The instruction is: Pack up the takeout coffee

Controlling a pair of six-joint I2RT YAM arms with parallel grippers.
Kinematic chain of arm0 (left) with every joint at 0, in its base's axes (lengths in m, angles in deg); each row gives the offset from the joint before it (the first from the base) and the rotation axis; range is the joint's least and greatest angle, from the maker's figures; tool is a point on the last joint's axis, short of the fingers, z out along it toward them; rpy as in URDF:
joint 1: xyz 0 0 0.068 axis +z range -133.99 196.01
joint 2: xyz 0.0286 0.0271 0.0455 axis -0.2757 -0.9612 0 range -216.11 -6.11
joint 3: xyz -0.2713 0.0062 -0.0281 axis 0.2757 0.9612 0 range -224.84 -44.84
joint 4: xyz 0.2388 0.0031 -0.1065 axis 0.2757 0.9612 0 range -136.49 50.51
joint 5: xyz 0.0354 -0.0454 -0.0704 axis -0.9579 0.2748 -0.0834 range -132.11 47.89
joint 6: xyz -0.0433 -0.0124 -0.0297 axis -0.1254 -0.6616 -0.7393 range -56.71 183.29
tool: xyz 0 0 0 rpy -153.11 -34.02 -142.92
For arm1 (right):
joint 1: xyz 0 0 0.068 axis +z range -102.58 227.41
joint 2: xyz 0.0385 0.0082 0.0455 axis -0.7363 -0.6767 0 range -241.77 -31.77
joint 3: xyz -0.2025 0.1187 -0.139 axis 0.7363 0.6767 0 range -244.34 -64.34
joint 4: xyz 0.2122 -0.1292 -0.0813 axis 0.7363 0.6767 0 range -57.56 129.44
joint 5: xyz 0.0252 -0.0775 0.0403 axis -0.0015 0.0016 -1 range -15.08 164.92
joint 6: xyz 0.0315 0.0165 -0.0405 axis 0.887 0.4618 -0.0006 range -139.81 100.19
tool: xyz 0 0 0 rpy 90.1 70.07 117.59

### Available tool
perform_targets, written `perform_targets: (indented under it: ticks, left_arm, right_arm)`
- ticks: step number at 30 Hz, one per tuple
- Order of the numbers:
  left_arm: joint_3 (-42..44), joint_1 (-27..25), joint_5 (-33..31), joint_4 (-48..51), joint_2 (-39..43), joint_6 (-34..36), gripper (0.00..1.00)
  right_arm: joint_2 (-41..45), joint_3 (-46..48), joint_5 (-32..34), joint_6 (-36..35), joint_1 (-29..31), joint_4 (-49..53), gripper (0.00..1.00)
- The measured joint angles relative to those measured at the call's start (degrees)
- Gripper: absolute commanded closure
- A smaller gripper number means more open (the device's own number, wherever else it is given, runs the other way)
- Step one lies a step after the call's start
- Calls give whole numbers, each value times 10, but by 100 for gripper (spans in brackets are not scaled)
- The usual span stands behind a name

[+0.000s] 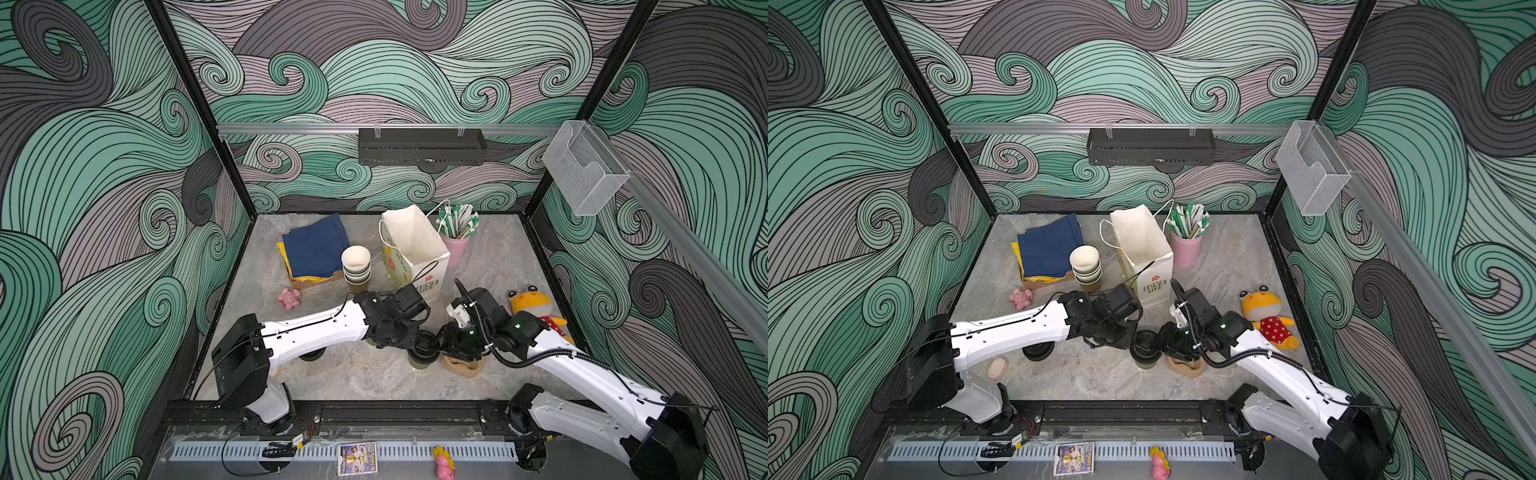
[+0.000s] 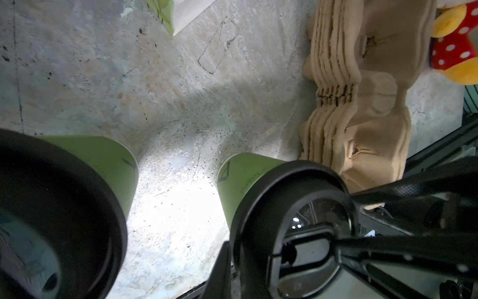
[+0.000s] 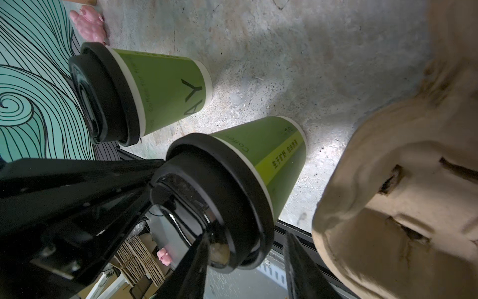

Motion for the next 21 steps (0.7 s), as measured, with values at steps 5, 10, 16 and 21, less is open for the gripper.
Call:
perform_targets:
  ticks: [5,10,16,21]
  left_arm:
    - [3,0,5,-1,0,5,90]
    - [5,0,5,0,0,9,93]
    - [7,1,5,-1,0,13,94]
    - [7,1,5,-1,-1,20,94]
  right_arm:
    - [0,3,-7,5,0,-10,59]
    - [-1,8,-9,11,0,-17,62]
    - [1,14,-12,12,0,-23,63]
    - [6,21,-16,13,0,-31,60]
